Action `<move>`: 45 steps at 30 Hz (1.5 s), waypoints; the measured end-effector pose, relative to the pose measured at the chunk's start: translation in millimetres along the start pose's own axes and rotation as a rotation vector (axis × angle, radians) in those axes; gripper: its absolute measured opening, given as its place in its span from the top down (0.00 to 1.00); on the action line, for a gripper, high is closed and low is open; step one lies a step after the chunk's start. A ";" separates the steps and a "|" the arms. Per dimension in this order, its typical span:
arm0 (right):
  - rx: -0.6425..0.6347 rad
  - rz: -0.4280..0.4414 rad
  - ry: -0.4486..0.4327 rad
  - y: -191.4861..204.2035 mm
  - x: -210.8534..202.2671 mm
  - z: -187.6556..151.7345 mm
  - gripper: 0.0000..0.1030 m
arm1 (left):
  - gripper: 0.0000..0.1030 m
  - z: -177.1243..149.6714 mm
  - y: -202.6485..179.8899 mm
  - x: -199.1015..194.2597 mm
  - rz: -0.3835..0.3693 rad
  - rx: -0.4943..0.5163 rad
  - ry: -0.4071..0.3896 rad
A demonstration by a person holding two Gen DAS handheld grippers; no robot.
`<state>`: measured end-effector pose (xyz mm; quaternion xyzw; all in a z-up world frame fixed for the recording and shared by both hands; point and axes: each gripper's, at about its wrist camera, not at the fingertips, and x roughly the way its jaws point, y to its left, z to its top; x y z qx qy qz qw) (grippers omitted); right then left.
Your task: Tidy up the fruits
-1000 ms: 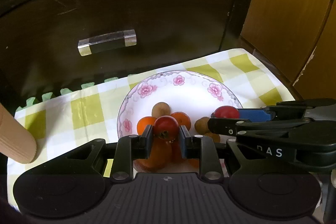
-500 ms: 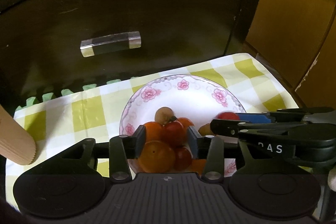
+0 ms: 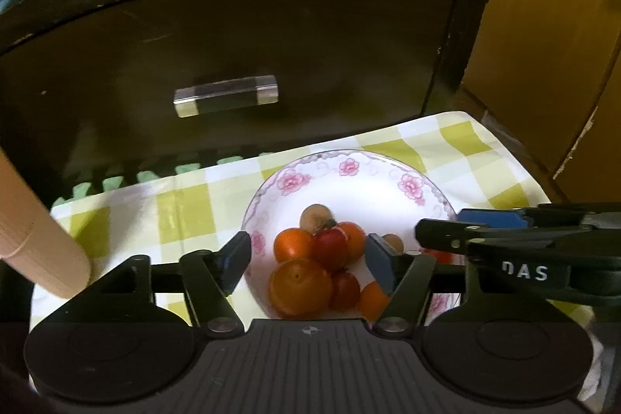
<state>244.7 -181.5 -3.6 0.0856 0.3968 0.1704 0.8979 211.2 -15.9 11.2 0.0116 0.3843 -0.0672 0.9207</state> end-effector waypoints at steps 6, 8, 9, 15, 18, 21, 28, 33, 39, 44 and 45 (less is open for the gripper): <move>-0.027 -0.029 -0.005 5.9 -16.9 -8.2 0.59 | 0.18 -8.7 1.4 -10.4 0.024 -0.022 0.008; -0.021 -0.030 -0.003 6.4 -23.4 -12.5 0.58 | 0.17 -12.2 0.6 -13.4 0.033 -0.023 0.014; -0.021 -0.031 -0.004 6.9 -26.5 -14.4 0.57 | 0.16 -14.4 0.0 -15.1 0.040 -0.023 0.017; -0.014 -0.045 -0.005 10.7 -47.1 -28.7 0.55 | 0.06 -27.7 -4.1 -29.5 0.086 -0.014 0.007; 0.001 -0.048 -0.008 11.6 -57.7 -38.0 0.55 | 0.00 -34.8 -6.4 -41.2 0.103 -0.015 -0.012; 0.016 -0.047 0.008 13.1 -66.0 -49.5 0.54 | 0.00 -43.3 -9.2 -51.6 0.118 -0.012 -0.012; 0.039 -0.056 -0.003 16.1 -98.0 -75.3 0.54 | 0.00 -68.0 -7.7 -69.8 0.117 -0.050 0.016; 0.051 -0.048 0.017 22.6 -112.9 -96.8 0.53 | 0.00 -84.4 -9.0 -81.4 0.112 -0.078 0.038; 0.059 -0.045 0.034 31.4 -125.3 -117.8 0.53 | 0.00 -102.3 -17.7 -93.0 0.123 -0.050 0.076; 0.075 -0.057 0.042 34.6 -134.4 -129.4 0.53 | 0.00 -113.4 -20.6 -103.9 0.140 -0.041 0.077; 0.076 -0.059 0.049 35.7 -135.3 -132.2 0.53 | 0.00 -114.7 -20.0 -106.0 0.133 -0.050 0.077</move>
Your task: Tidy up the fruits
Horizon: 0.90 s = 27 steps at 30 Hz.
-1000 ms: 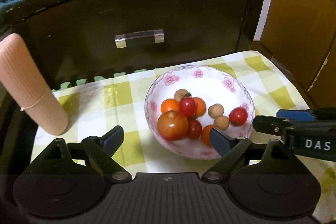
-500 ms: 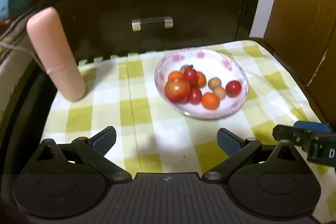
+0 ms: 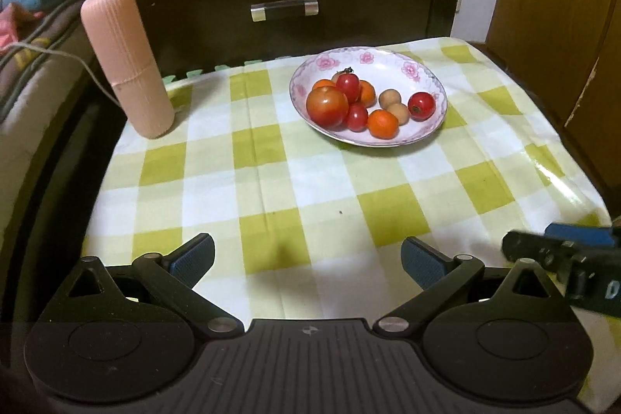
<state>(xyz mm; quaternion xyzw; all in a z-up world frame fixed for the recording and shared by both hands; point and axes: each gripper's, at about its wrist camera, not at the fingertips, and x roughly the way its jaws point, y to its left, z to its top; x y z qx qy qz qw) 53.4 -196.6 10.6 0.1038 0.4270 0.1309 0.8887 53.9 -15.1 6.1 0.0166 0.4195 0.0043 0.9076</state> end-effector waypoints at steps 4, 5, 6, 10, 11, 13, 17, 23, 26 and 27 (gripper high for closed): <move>-0.006 -0.004 0.018 3.9 -2.0 -9.9 0.53 | 0.00 -7.8 0.4 -6.6 -0.014 -0.008 0.005; -0.007 -0.005 0.020 4.8 -2.8 -12.2 0.53 | 0.00 -9.5 -0.3 -7.2 -0.013 -0.005 0.007; -0.006 -0.005 0.022 5.3 -3.4 -14.0 0.53 | 0.00 -11.5 -0.8 -8.1 -0.012 -0.003 0.010; -0.004 -0.002 0.022 7.2 -7.3 -19.8 0.53 | 0.00 -17.2 -1.6 -11.9 -0.013 -0.005 0.012; -0.003 -0.001 0.022 7.7 -8.2 -20.9 0.53 | 0.00 -18.1 -1.8 -12.9 -0.014 -0.005 0.010; -0.001 0.000 0.020 8.5 -9.7 -22.7 0.53 | 0.00 -20.3 -2.8 -15.3 -0.018 -0.001 0.009; 0.006 0.005 0.019 9.2 -13.4 -26.9 0.53 | 0.00 -24.2 -3.0 -18.5 -0.024 0.000 0.011; 0.014 0.007 0.021 8.9 -16.8 -32.5 0.53 | 0.00 -28.2 -3.1 -20.6 -0.025 -0.002 0.011; 0.014 0.008 0.022 9.1 -17.2 -33.5 0.53 | 0.00 -32.2 -2.2 -22.1 -0.023 -0.007 0.012; 0.014 0.008 0.024 9.3 -17.2 -34.8 0.53 | 0.00 -33.3 -1.9 -22.5 -0.023 -0.008 0.014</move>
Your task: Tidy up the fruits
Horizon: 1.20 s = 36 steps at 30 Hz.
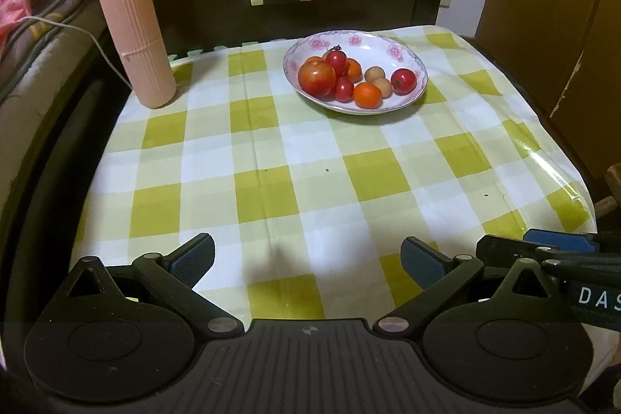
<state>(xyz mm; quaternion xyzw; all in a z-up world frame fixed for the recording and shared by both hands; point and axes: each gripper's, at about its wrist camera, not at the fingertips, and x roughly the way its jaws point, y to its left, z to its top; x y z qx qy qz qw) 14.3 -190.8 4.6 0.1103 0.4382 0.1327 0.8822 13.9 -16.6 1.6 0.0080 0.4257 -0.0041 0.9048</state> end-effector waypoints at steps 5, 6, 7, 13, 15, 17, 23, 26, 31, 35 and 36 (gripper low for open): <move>-0.004 0.000 0.008 2.2 -0.6 -5.2 0.53 | 0.00 -2.7 2.3 -0.9 0.000 -0.006 0.010; -0.004 0.000 0.010 2.5 -0.7 -5.7 0.53 | 0.00 -2.6 2.5 -0.8 0.001 -0.006 0.011; -0.005 -0.001 0.011 2.9 -0.7 -6.2 0.53 | 0.00 -2.9 2.5 -0.8 0.001 -0.007 0.013; -0.005 -0.001 0.019 3.7 -0.6 -7.4 0.53 | 0.00 -3.9 3.1 0.2 0.003 -0.009 0.020; -0.005 -0.001 0.020 3.8 -0.6 -7.3 0.53 | 0.00 -4.3 3.3 0.1 0.003 -0.009 0.022; -0.005 -0.001 0.022 4.0 -0.2 -7.8 0.53 | 0.00 -4.8 3.7 -0.3 0.004 -0.010 0.023; -0.007 0.001 0.028 5.6 1.0 -9.1 0.53 | 0.00 -6.6 5.1 -0.4 0.006 -0.014 0.029; -0.007 0.001 0.029 5.6 1.7 -9.0 0.53 | 0.00 -6.3 5.2 -0.2 0.006 -0.014 0.029; -0.007 0.001 0.028 5.6 1.8 -9.0 0.53 | 0.00 -6.2 5.4 -0.2 0.006 -0.014 0.029; -0.006 0.001 0.029 5.7 2.0 -8.9 0.53 | 0.00 -6.3 5.7 -0.2 0.006 -0.013 0.029; -0.006 0.001 0.029 5.7 2.1 -8.9 0.53 | 0.00 -6.5 5.8 -0.2 0.006 -0.013 0.029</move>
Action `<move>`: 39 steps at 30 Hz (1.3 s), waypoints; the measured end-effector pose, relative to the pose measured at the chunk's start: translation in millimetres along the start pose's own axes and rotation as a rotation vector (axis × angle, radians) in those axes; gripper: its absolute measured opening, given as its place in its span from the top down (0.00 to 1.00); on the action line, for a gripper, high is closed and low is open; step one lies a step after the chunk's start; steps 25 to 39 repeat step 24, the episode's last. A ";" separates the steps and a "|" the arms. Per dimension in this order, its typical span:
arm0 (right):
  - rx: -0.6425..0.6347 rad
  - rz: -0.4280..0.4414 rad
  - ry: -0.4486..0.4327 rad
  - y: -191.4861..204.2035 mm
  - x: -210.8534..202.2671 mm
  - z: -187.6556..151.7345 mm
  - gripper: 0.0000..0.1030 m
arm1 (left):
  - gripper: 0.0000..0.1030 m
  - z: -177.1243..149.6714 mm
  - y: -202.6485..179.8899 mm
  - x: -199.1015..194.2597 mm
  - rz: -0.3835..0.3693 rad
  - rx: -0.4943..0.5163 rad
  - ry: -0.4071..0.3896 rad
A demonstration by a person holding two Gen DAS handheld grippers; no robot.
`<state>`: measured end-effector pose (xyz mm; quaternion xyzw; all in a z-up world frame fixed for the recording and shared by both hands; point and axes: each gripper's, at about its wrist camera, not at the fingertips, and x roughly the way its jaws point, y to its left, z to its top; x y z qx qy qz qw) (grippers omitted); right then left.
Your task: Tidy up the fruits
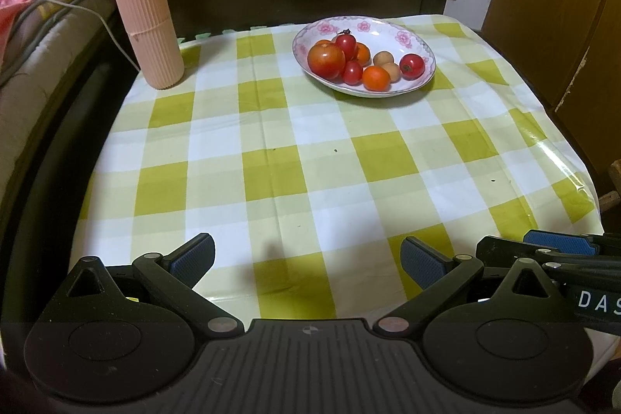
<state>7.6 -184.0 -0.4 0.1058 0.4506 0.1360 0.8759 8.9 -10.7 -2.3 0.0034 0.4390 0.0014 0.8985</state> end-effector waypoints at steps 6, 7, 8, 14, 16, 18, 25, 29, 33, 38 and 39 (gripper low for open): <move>0.000 0.000 0.000 0.3 0.5 -0.2 0.53 | 0.00 0.3 -0.1 -0.1 0.001 0.000 -0.001; 0.000 0.000 0.000 0.2 0.5 -0.1 0.53 | 0.01 0.5 -0.2 -0.1 0.000 0.000 -0.001; 0.000 0.001 0.000 0.2 0.5 0.0 0.53 | 0.01 0.5 -0.2 -0.2 0.000 0.000 -0.001; 0.000 0.000 0.000 0.4 0.9 -0.1 0.53 | 0.01 -0.4 1.5 0.3 0.000 0.000 -0.003; 0.000 0.000 0.000 0.3 0.9 -0.1 0.53 | 0.01 -0.4 1.8 0.4 0.000 0.000 -0.003; 0.000 0.000 -0.001 0.4 1.0 -0.2 0.53 | 0.01 -0.6 2.3 0.5 0.001 -0.001 -0.004; 0.001 0.003 -0.004 1.1 1.6 -0.5 0.53 | 0.00 0.3 3.9 -0.1 0.012 -0.004 -0.017; 0.001 0.003 -0.004 1.1 1.6 -0.5 0.53 | 0.00 0.3 3.9 -0.1 0.012 -0.004 -0.017; 0.001 0.003 -0.004 1.1 1.6 -0.5 0.53 | 0.00 0.3 3.9 -0.1 0.012 -0.004 -0.017; 0.001 0.003 -0.004 1.1 1.6 -0.5 0.53 | 0.00 0.3 3.9 -0.1 0.012 -0.004 -0.017; 0.001 0.003 -0.004 1.1 1.6 -0.5 0.53 | 0.00 0.3 3.9 -0.1 0.012 -0.004 -0.017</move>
